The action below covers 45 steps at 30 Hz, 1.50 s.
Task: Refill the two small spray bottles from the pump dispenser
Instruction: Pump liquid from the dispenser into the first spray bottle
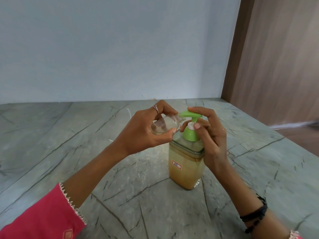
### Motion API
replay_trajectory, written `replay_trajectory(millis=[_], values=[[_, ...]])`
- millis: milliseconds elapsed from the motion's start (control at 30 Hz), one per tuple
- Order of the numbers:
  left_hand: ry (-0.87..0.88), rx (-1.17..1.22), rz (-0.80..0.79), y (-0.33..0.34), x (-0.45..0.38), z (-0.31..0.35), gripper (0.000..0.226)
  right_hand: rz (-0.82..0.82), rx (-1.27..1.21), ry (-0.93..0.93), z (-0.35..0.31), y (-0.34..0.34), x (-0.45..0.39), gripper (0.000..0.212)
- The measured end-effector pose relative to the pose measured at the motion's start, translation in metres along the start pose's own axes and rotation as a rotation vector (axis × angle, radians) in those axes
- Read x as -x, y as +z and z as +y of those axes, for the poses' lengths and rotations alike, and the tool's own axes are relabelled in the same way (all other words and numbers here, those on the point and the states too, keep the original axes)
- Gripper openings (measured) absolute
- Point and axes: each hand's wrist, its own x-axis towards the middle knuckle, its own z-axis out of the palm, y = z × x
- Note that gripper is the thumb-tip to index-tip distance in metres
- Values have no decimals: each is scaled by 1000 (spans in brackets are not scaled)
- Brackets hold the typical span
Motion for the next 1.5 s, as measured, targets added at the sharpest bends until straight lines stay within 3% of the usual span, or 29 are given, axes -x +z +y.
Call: replay_trajectory(millis=[833, 1067, 1500], values=[[-12, 3, -11, 4, 2, -2, 29, -47, -216, 101, -7, -1, -9, 23], [-10, 16, -4, 2, 1, 0, 27, -87, -140, 43, 3, -3, -3, 39], [6, 1, 1, 1, 0, -1, 28, -76, -102, 18, 3, -3, -1, 37]])
